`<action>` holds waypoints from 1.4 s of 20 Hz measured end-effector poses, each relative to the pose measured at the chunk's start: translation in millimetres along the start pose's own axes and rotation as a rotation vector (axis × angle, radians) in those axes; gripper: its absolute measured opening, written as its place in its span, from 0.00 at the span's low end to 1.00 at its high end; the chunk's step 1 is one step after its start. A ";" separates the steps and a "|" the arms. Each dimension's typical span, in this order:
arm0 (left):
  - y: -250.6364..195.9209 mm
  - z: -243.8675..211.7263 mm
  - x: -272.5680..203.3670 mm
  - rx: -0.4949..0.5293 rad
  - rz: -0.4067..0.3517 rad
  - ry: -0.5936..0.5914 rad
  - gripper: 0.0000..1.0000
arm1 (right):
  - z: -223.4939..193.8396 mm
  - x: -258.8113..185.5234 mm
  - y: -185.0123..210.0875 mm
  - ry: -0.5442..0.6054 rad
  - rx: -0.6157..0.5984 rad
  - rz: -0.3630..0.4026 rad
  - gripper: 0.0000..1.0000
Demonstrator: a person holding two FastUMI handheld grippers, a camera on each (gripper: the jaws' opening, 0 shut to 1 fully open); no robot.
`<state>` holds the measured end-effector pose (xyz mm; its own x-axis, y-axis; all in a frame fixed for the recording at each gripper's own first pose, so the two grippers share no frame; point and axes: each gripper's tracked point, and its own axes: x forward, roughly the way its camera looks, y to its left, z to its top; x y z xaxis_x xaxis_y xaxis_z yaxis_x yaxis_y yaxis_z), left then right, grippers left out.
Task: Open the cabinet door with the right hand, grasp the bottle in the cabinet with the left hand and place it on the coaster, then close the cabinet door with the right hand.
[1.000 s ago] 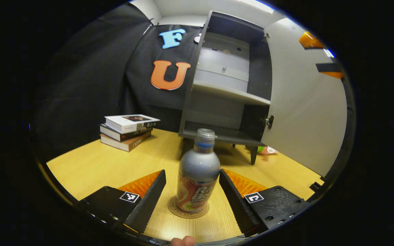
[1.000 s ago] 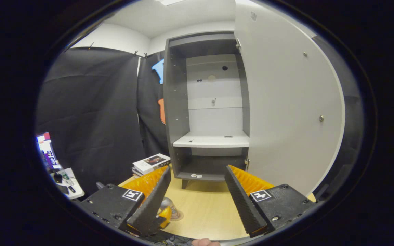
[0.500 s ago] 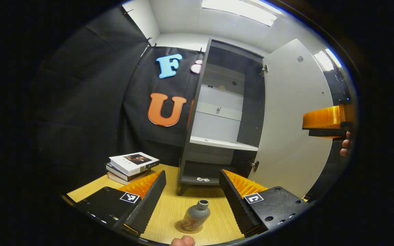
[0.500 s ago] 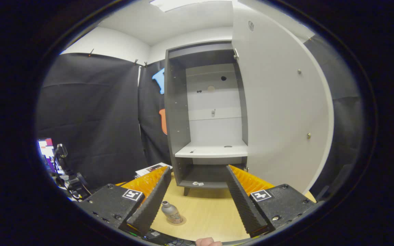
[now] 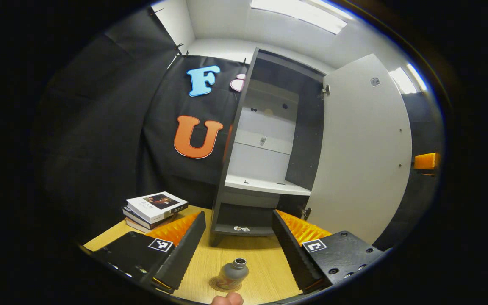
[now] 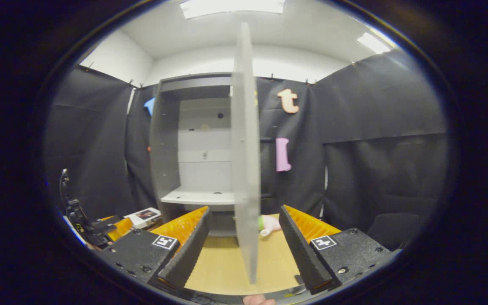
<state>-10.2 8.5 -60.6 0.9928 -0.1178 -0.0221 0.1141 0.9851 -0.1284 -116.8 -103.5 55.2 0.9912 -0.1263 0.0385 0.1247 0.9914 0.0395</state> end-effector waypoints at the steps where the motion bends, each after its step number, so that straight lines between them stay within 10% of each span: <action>1: -0.3 -0.6 0.0 0.002 -0.004 0.004 0.95 | 0.9 0.9 -17.1 -0.002 0.015 -0.042 1.00; 5: -0.2 1.4 -0.9 0.012 -0.008 0.004 0.95 | -5.3 31.7 -76.2 0.004 0.069 -0.153 1.00; 11: 16.8 1.2 -11.5 0.036 0.038 0.009 0.95 | -19.3 69.0 -87.6 0.040 0.084 -0.103 0.97; 28: 23.1 -2.4 -21.3 0.031 0.078 0.010 0.95 | -29.8 80.7 14.6 0.043 0.060 0.131 0.91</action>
<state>-28.9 33.5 -65.5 0.9983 -0.0417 -0.0407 0.0377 0.9947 -0.0954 -33.7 -98.2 29.1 1.0000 0.0065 0.0045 -0.0069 0.9953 0.0963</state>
